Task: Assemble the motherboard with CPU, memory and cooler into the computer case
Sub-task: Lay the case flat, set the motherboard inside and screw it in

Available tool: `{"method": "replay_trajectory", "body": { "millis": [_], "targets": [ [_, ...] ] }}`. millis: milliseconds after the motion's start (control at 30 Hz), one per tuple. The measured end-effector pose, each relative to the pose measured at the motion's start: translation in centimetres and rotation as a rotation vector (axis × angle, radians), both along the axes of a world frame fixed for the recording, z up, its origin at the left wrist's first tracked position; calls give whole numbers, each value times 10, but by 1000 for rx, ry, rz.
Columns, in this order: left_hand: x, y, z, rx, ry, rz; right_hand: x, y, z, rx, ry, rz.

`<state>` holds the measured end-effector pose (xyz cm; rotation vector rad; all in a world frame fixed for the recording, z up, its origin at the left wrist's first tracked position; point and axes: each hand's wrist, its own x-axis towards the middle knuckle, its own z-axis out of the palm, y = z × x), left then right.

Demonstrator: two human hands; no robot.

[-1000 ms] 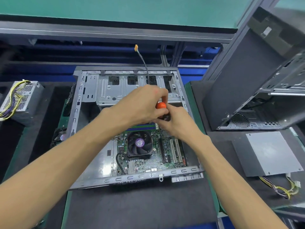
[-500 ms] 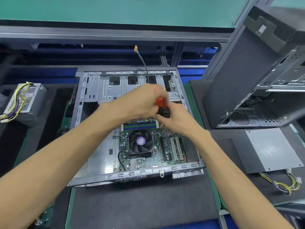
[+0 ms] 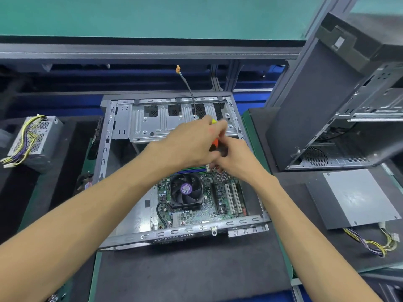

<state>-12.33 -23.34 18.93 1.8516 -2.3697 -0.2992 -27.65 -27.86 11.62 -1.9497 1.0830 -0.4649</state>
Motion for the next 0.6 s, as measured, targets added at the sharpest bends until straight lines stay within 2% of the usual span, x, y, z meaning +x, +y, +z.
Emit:
{"method": "replay_trajectory", "body": {
  "millis": [100,167,233,300,467,600],
  "targets": [
    [-4,0,-4,-100,-103,173,2,3,0,-7,-13,2],
    [-4,-4,-1,-88,-44,101,2,4,1,-18,-24,9],
    [-2,-5,4,25,13,-35,1,2,1,11,-45,-1],
    [-1,-4,8,97,30,-84,0,0,0,30,-39,-12],
    [-5,-4,0,-108,-90,191,-1,1,0,27,-66,8],
    [-5,-7,6,23,16,9,-1,0,0,28,-60,2]
  ]
}}
